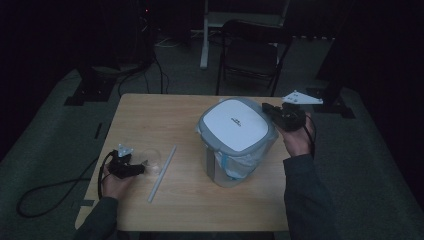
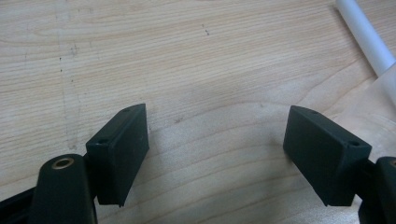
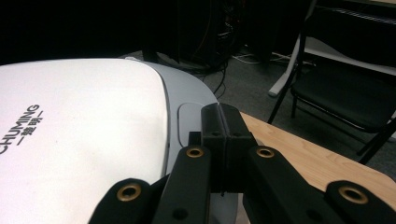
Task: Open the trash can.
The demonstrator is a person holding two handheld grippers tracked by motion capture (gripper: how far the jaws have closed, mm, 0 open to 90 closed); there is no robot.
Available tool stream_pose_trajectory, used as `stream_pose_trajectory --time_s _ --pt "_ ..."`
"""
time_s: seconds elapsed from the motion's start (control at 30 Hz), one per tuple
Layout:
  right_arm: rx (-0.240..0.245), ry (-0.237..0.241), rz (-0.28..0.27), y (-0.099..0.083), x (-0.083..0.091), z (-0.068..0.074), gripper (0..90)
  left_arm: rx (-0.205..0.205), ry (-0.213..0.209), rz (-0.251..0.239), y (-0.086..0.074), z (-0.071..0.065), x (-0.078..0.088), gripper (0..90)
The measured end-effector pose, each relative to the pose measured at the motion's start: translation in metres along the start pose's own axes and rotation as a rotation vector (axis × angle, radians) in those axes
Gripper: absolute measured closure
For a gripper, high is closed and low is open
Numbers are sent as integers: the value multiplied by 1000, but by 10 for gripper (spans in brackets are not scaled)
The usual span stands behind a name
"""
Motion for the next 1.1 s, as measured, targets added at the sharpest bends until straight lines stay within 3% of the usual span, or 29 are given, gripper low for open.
stream_pose_trajectory --time_s 0.8,1.1 --pt "13 27 10 2 1 5 899 -1 -1 -1 0 0 0 232" --pt "-9 51 12 1 0 2 900 -1 -1 0 0 0 0 232"
Point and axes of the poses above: each handheld gripper's, and its own axes: x roughly backward along the jaws, y roughly out of its top, z roughly to its left, the point moved 8 cm from there along -x, roughly forward along the jaws, and after that the axes turned 3 degrees about -z, right-handed, at the moved point
